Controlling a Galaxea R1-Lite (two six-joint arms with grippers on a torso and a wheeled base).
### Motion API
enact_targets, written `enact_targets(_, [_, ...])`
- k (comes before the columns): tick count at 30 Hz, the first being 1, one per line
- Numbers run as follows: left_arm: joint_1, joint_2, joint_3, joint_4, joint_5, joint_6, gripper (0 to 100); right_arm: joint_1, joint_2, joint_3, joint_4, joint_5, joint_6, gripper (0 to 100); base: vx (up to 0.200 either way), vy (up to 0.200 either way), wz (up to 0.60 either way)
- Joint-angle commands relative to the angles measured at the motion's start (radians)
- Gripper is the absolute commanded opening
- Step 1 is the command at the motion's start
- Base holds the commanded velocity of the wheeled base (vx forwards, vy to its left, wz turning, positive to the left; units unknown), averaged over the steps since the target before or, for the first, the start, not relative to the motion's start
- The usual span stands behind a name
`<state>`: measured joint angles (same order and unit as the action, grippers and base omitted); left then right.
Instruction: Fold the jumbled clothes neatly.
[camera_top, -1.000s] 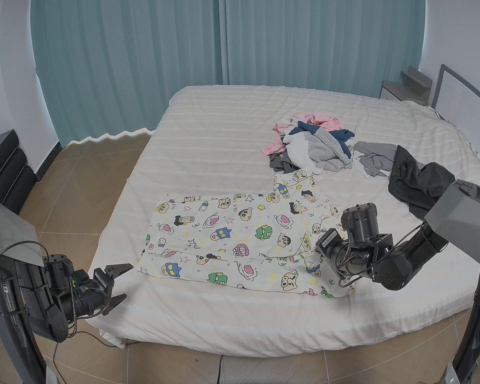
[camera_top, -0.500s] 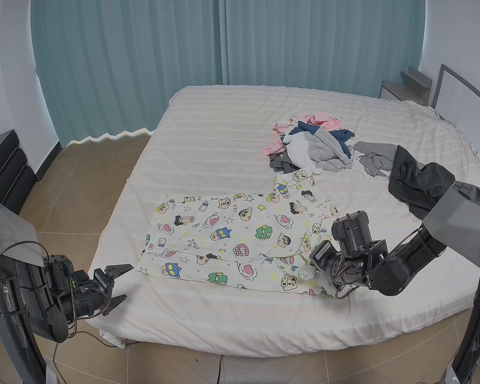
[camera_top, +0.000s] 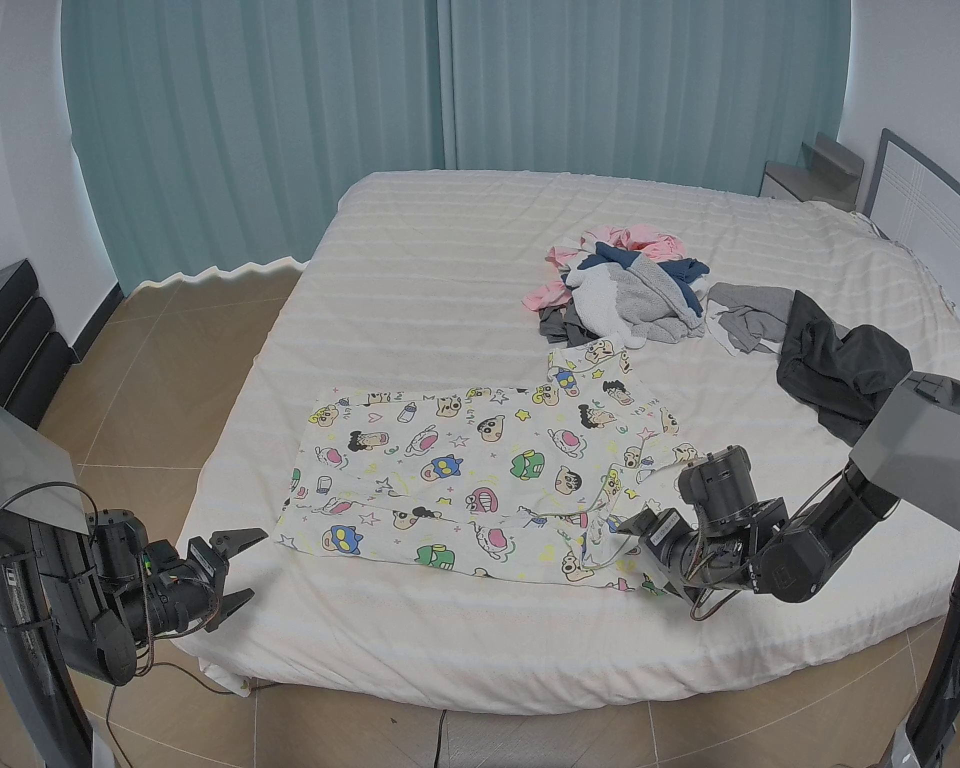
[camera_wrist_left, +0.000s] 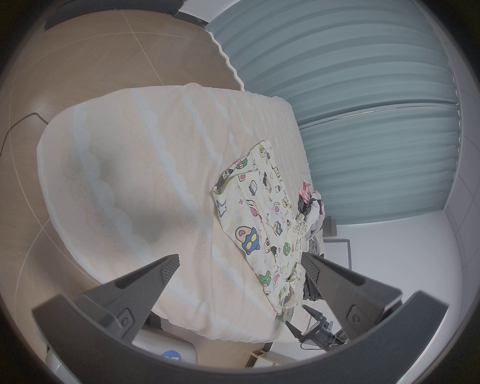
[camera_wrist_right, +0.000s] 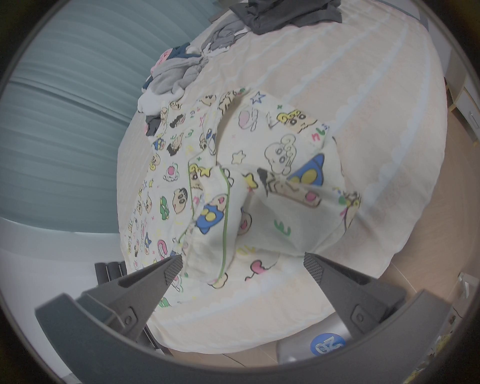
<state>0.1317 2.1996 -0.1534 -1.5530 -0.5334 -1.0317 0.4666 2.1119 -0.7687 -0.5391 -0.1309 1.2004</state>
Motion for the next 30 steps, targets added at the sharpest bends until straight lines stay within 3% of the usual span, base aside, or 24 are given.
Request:
enact_targets(1, [0.0, 0.002, 0.0, -0.018, 0.001, 0.001, 100, -0.052, -0.038, -0.012, -0.007, 0.007, -0.013, 100, 0.0, 0.0, 0.0])
enact_targets(3, [0.0, 0.002, 0.0, -0.018, 0.001, 0.001, 100, -0.08, -0.05, -0.035, -0.007, 0.014, -0.044, 100, 0.0, 0.0, 0.0])
enact_targets(4, [0.0, 0.002, 0.0, -0.018, 0.001, 0.001, 100, -0.126, -0.05, -0.072, -0.008, 0.034, -0.145, 100, 0.0, 0.0, 0.0])
enact_targets(7, [0.0, 0.005, 0.003, -0.018, 0.001, 0.016, 100, -0.158, -0.04, -0.089, -0.018, 0.077, -0.236, 100, 0.0, 0.0, 0.0])
enact_targets(9, [-0.001, 0.015, 0.003, -0.018, 0.001, 0.041, 100, -0.178, -0.015, -0.1, -0.05, 0.168, -0.321, 100, 0.0, 0.0, 0.0])
enact_targets(12, [-0.001, 0.015, 0.005, -0.018, 0.001, 0.042, 100, -0.19, 0.022, -0.1, -0.093, 0.24, -0.426, 100, 0.0, 0.0, 0.0])
enact_targets(14, [-0.003, 0.015, 0.006, -0.018, 0.001, 0.044, 100, -0.212, 0.094, -0.104, -0.162, 0.286, -0.593, 100, 0.0, 0.0, 0.0])
enact_targets(19, [-0.003, 0.015, 0.009, -0.018, 0.001, 0.044, 100, -0.26, 0.206, -0.149, -0.231, 0.353, -0.811, 100, 0.0, 0.0, 0.0])
enact_targets(24, [-0.003, 0.015, 0.009, -0.018, 0.0, 0.045, 100, -0.266, 0.234, -0.202, -0.222, 0.427, -0.855, 100, 0.0, 0.0, 0.0])
enact_targets(30, [-0.003, 0.015, 0.011, -0.018, 0.0, 0.045, 100, -0.266, 0.275, -0.253, -0.231, 0.438, -0.889, 100, 0.0, 0.0, 0.0])
